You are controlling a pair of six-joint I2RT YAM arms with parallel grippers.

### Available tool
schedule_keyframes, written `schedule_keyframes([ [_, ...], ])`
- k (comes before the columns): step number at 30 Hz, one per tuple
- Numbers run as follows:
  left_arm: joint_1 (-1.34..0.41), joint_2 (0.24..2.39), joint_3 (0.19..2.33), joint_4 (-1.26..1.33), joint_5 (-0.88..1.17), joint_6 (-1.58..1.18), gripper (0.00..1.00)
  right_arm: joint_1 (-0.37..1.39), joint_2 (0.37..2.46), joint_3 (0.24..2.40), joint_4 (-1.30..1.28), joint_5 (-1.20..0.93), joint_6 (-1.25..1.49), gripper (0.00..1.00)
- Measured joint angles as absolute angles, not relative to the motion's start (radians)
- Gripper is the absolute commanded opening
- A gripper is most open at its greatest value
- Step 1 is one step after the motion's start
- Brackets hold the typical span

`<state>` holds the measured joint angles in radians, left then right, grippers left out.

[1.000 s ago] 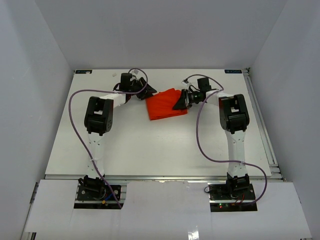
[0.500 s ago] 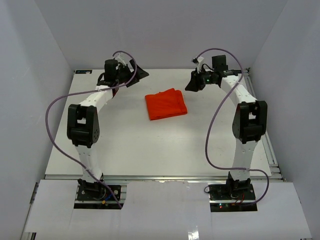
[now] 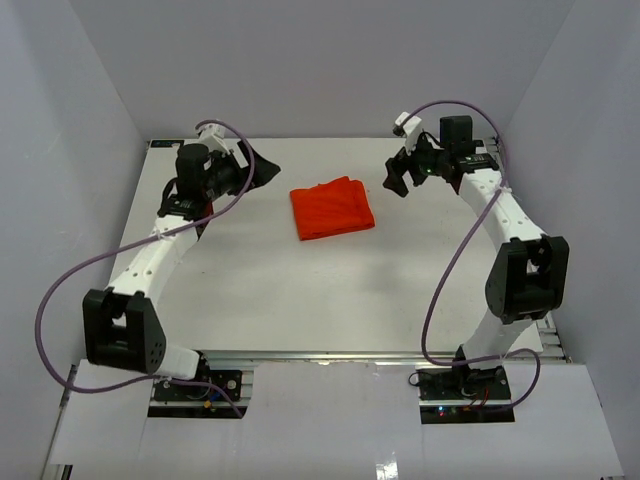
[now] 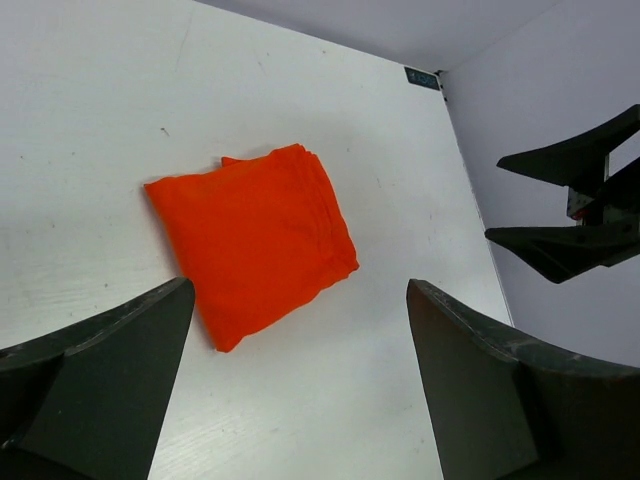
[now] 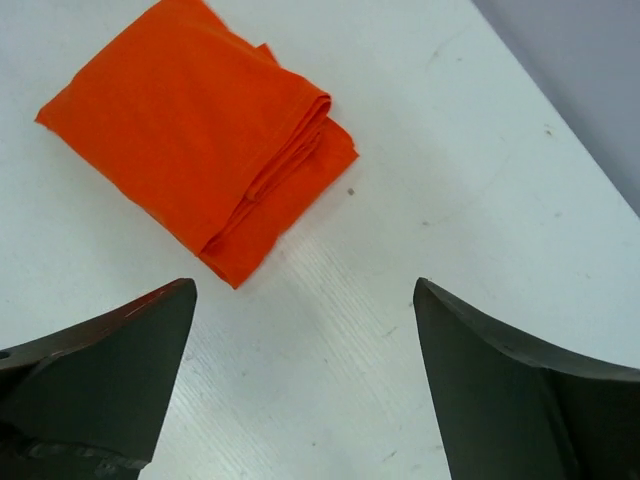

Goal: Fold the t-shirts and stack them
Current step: Fold the tshirt

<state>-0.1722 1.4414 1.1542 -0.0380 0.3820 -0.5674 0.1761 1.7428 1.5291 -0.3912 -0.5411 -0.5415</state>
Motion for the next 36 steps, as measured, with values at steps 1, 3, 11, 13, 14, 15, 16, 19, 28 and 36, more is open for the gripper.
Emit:
schedule_keyframes([
  [1,-0.172,1.407,1.137,-0.052,0.376,-0.565,0.98,0.176,1.719,1.519,-0.387,-0.524,-0.551,1.00],
  [3,-0.172,1.337,1.104,-0.069,0.372,-0.566,0.98,0.176,1.670,1.503,-0.383,-0.488,-0.557,1.00],
  [11,-0.172,1.077,0.994,-0.082,0.389,-0.575,0.98,0.138,1.442,1.343,-0.341,-0.339,-0.468,1.00],
  [13,-0.172,1.040,0.973,-0.088,0.397,-0.572,0.98,0.129,1.397,1.305,-0.339,-0.316,-0.437,1.00],
  [14,-0.172,1.025,0.963,-0.095,0.402,-0.571,0.98,0.125,1.377,1.290,-0.341,-0.313,-0.423,1.00],
  [15,-0.172,1.011,0.955,-0.102,0.406,-0.568,0.98,0.125,1.360,1.278,-0.342,-0.313,-0.414,1.00],
  [16,-0.172,0.999,0.948,-0.109,0.410,-0.566,0.98,0.125,1.343,1.269,-0.345,-0.313,-0.402,1.00],
  [19,-0.172,0.973,0.940,-0.128,0.419,-0.561,0.98,0.125,1.289,1.245,-0.350,-0.312,-0.369,1.00],
  [28,-0.172,0.868,0.936,-0.166,0.430,-0.557,0.98,0.126,1.173,1.193,-0.402,-0.210,-0.253,1.00],
  [36,-0.172,0.809,0.912,-0.186,0.430,-0.560,0.98,0.126,1.111,1.155,-0.435,-0.162,-0.211,1.00],
])
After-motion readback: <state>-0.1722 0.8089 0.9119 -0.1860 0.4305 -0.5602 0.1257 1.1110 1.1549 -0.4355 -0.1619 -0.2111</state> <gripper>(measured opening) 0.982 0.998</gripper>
